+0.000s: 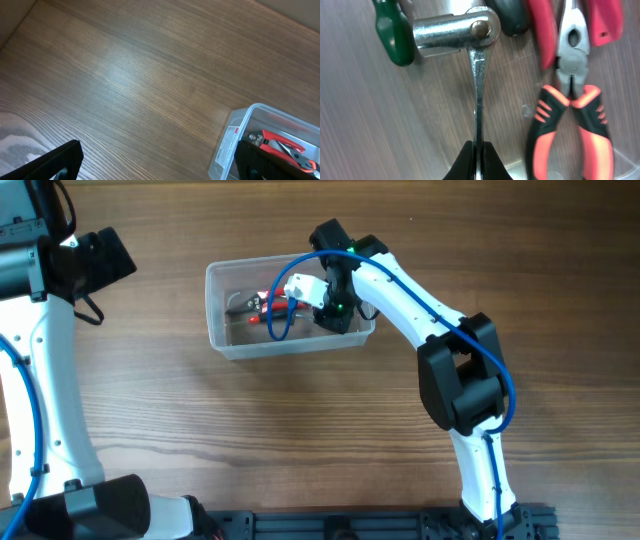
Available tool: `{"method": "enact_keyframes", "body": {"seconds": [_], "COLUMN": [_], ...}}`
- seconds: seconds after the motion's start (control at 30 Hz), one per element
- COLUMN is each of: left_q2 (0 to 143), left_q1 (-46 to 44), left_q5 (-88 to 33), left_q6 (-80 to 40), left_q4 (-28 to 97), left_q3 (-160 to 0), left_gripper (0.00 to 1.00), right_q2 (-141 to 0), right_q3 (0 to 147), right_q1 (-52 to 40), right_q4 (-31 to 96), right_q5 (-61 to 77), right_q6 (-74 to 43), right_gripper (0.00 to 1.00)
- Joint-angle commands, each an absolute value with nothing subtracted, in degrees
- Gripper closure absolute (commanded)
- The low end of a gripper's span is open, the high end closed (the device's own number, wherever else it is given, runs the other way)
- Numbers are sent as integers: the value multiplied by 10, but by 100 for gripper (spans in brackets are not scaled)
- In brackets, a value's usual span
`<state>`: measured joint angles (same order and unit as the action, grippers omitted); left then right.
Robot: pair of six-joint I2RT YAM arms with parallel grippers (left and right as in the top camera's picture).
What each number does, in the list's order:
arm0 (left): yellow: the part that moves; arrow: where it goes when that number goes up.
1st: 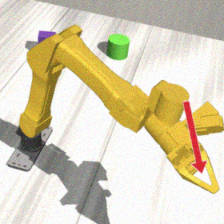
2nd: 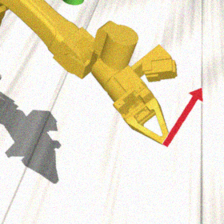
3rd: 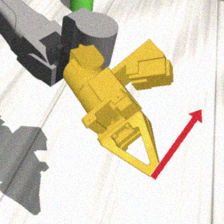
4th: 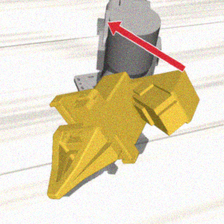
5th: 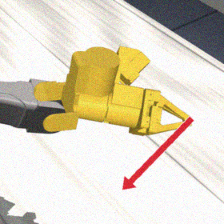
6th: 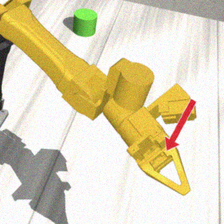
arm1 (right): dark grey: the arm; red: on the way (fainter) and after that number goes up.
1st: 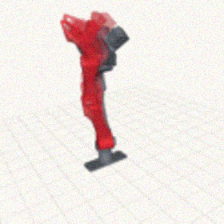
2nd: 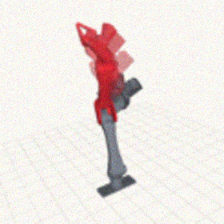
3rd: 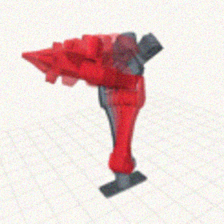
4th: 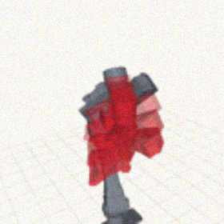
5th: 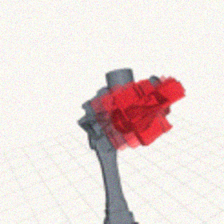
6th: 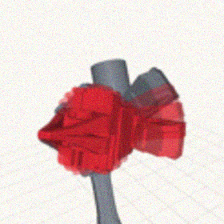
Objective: Pack container
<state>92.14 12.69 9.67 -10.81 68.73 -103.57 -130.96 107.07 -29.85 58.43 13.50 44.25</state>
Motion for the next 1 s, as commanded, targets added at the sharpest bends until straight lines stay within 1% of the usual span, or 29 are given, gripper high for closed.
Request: {"method": "enact_keyframes", "body": {"seconds": [0.0, 0.23, 0.27, 0.3, 0.37, 0.43, 0.5, 0.6, 0.77, 0.97], "left_q2": [924, 924, 924, 924, 924, 924, 924, 924, 924, 924], "left_q1": [129, 129, 129, 129, 129, 129, 129, 129, 129, 129], "left_q5": [103, 103, 103, 103, 103, 103, 103, 103, 103, 103], "left_q6": [-108, -108, -108, -108, -108, -108, -108, -108, -107, -108], "left_q4": [686, 686, 686, 686, 686, 686, 686, 686, 686, 686], "left_q3": [-1036, -1036, -1036, -1036, -1036, -1036, -1036, -1036, -1036, -1036], "left_gripper": [0, 0, 0, 0, 0, 0, 0, 0, 0, 0], "right_q2": [-1318, -1318, -1318, -1317, -1315, -1309, -1302, -1284, -1234, -1141], "right_q3": [1051, 1044, 1044, 1044, 1044, 1046, 1051, 1066, 1117, 1171], "right_q1": [-297, -297, -297, -297, -297, -297, -297, -297, -297, -297], "right_q4": [575, 569, 569, 569, 568, 568, 565, 561, 562, 528], "right_q5": [149, 149, 148, 146, 146, 135, 114, 87, 80, -23], "right_q6": [455, 454, 452, 446, 444, 443, 428, 398, 351, 248], "right_gripper": [96, 96, 89, 78, 61, 56, 46, 48, 48, 48]}}
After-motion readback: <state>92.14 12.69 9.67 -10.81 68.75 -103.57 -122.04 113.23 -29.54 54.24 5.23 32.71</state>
